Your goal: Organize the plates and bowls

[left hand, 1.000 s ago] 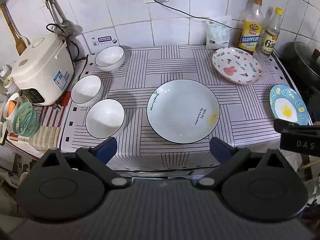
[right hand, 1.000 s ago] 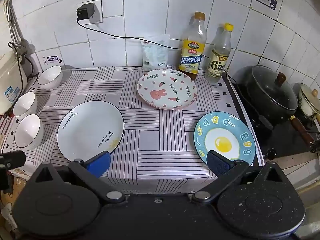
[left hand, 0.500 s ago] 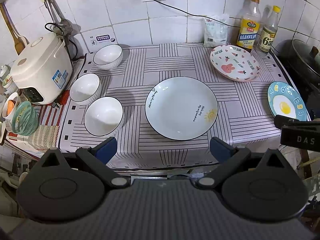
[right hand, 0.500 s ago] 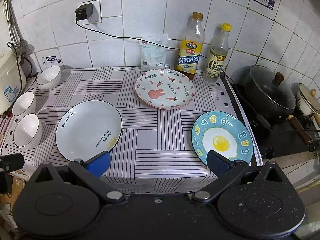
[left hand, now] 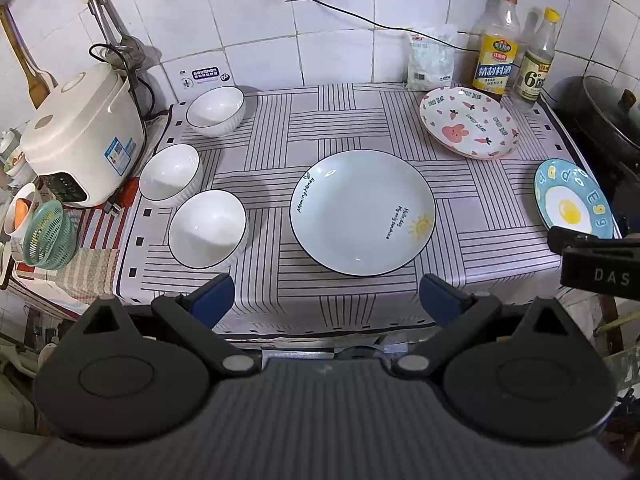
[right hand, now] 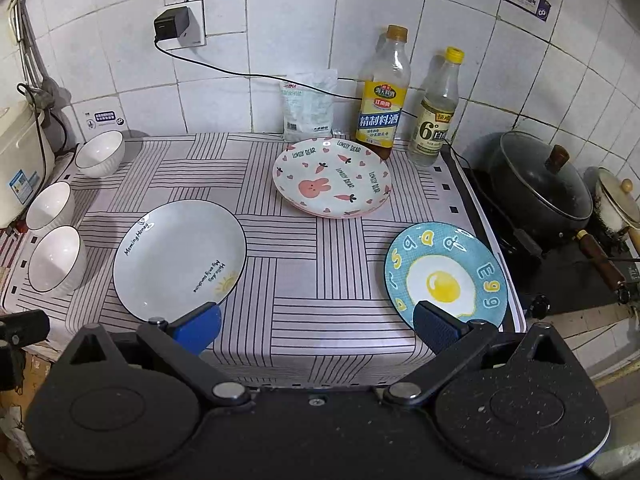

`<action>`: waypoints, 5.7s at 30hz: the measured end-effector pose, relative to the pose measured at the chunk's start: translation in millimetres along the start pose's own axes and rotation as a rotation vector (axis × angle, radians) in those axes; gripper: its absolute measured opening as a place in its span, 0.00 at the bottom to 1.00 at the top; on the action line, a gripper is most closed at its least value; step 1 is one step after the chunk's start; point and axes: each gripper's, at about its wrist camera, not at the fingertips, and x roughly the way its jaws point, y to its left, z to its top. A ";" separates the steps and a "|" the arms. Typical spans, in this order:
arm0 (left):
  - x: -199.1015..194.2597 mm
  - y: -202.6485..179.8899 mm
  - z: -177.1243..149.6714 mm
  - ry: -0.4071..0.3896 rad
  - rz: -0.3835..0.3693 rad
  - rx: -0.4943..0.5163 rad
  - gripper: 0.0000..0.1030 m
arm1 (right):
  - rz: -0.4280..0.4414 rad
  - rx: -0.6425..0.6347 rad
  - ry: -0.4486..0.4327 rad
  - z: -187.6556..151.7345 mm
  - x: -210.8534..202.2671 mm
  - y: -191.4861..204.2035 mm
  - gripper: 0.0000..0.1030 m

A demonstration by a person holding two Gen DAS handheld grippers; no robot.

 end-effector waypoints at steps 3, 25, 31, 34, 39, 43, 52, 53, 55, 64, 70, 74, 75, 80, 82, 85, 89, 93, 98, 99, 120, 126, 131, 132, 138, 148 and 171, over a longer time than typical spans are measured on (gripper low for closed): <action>0.1 -2.2 -2.2 0.003 0.001 0.001 0.97 | -0.001 0.001 -0.001 -0.3 -0.3 -0.4 1.00; -2.2 -3.3 -4.2 0.008 0.003 0.006 0.97 | -0.026 0.006 -0.011 -5.7 -1.3 -9.3 1.00; -3.2 -4.4 -7.6 0.019 -0.005 -0.001 0.97 | -0.025 0.003 -0.019 -6.8 -2.2 -9.9 1.00; -3.3 -3.7 -6.8 0.020 -0.008 -0.003 0.97 | -0.017 -0.002 -0.037 -7.1 -5.1 -9.3 1.00; 5.5 -0.3 -4.3 0.004 -0.016 -0.020 0.97 | 0.042 -0.026 -0.136 -8.8 -11.8 -10.0 1.00; 22.9 10.6 -1.3 -0.033 -0.045 -0.056 0.97 | 0.115 -0.114 -0.282 -10.4 -6.9 -9.5 1.00; 109.3 26.7 1.6 -0.037 -0.048 -0.144 0.97 | 0.308 -0.185 -0.380 -5.8 79.1 -1.9 0.99; 119.9 26.9 1.3 -0.025 -0.060 -0.150 0.97 | 0.335 -0.181 -0.374 -7.2 91.5 -1.4 0.96; 141.0 28.1 0.9 0.017 -0.090 -0.176 0.96 | 0.387 -0.168 -0.354 -8.5 112.6 1.6 0.94; 211.1 23.9 0.2 0.132 -0.073 -0.177 0.81 | 0.493 -0.096 -0.265 -15.8 183.4 11.5 0.82; 230.7 25.1 -0.4 0.143 -0.071 -0.174 0.74 | 0.522 -0.037 -0.172 -18.9 215.1 14.1 0.63; 236.0 28.5 0.5 0.172 -0.078 -0.183 0.74 | 0.539 0.004 -0.131 -20.2 226.3 10.2 0.52; 235.9 28.3 0.6 0.169 -0.076 -0.180 0.74 | 0.544 0.018 -0.123 -20.0 228.3 8.9 0.49; 240.7 28.2 4.4 0.175 -0.076 -0.169 0.57 | 0.565 0.045 -0.097 -19.0 233.3 7.1 0.26; 245.2 30.6 5.6 0.183 -0.089 -0.185 0.48 | 0.593 0.048 -0.094 -18.4 233.5 8.3 0.19; 247.6 34.7 5.2 0.159 -0.124 -0.218 0.39 | 0.586 0.035 -0.096 -18.4 233.7 11.7 0.19; 250.9 40.7 4.9 0.129 -0.135 -0.289 0.39 | 0.604 0.049 -0.075 -15.9 241.5 12.7 0.20; 249.8 37.4 5.1 0.117 -0.123 -0.277 0.39 | 0.609 0.028 -0.085 -13.3 244.2 15.2 0.20; 252.8 39.4 14.9 0.188 -0.149 -0.275 0.41 | 0.615 -0.030 -0.094 -12.0 241.5 16.1 0.21; 252.6 39.3 16.4 0.191 -0.150 -0.271 0.40 | 0.616 -0.036 -0.096 -11.3 241.0 16.2 0.21; 268.3 58.2 110.8 0.116 -0.118 -0.165 0.41 | 0.674 -0.022 -0.197 35.7 262.1 26.5 0.24; 291.1 50.6 141.7 0.104 -0.119 -0.079 0.42 | 0.634 -0.019 -0.216 62.0 279.9 32.2 0.24; 308.0 49.5 166.1 0.095 -0.142 -0.030 0.42 | 0.607 -0.008 -0.200 83.6 297.5 30.6 0.24; 310.2 50.3 170.5 0.093 -0.147 -0.022 0.42 | 0.603 0.005 -0.199 87.2 300.4 30.0 0.24; 330.7 60.7 190.9 0.123 -0.170 -0.047 0.42 | 0.557 0.009 -0.194 105.0 309.0 39.6 0.25; 365.1 60.1 209.7 0.160 -0.147 -0.091 0.42 | 0.429 -0.012 -0.145 130.8 333.4 65.6 0.27; 273.7 -8.5 173.2 0.069 0.025 0.003 0.64 | 0.428 -0.157 -0.255 101.4 217.0 22.9 0.63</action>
